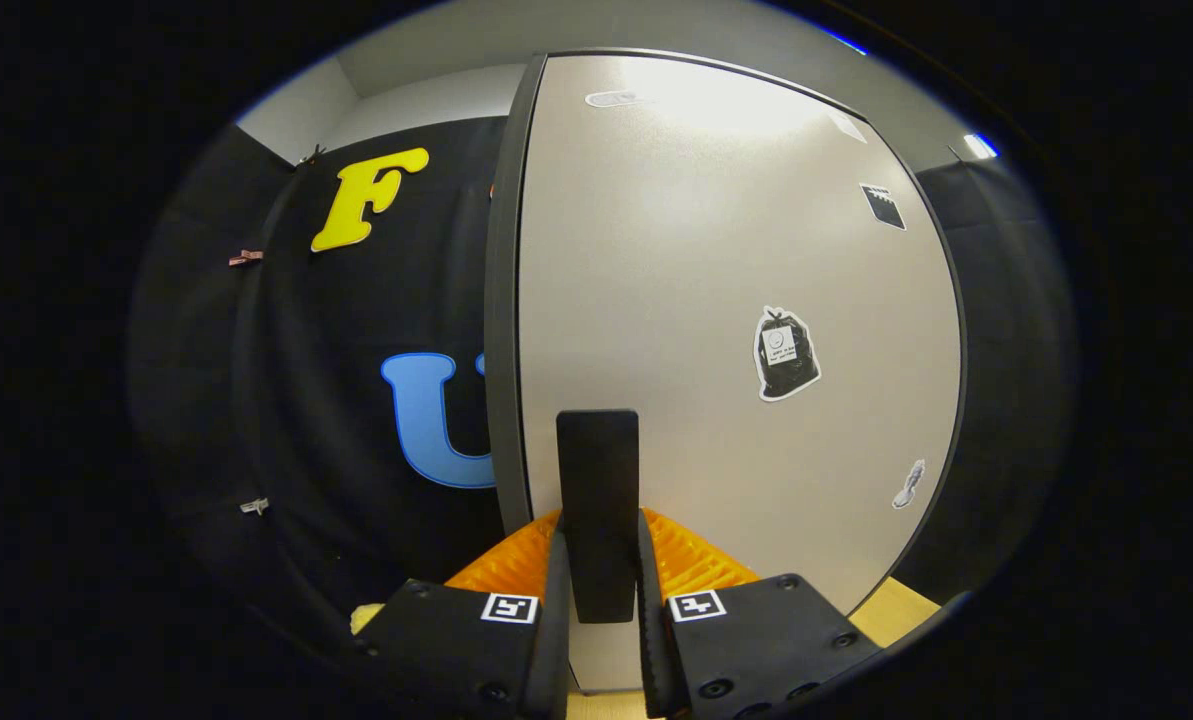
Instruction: Open the shoe cabinet door, grab the shoes and put them into the shoe cabinet, then close the shoe cabinet door.
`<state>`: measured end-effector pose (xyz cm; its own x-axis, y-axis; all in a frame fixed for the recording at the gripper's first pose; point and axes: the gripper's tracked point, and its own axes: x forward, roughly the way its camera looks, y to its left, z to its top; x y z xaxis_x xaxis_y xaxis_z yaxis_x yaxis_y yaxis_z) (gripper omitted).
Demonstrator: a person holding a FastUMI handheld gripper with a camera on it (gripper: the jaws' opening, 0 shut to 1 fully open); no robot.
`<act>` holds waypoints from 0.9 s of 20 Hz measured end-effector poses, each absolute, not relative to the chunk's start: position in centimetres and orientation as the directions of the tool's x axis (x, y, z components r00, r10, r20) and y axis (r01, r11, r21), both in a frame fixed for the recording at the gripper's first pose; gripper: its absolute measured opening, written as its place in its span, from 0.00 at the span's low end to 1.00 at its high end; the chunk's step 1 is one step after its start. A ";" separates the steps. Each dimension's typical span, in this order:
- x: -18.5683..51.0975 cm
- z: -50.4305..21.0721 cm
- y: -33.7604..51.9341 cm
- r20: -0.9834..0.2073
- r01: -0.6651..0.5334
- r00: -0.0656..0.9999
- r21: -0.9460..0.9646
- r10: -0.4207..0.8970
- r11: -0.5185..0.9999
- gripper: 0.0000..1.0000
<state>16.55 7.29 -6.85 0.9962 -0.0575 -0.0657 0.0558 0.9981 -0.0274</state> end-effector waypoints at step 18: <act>4.4 -4.2 4.3 -0.090 -0.072 0.993 0.013 0.073 0.997 0.33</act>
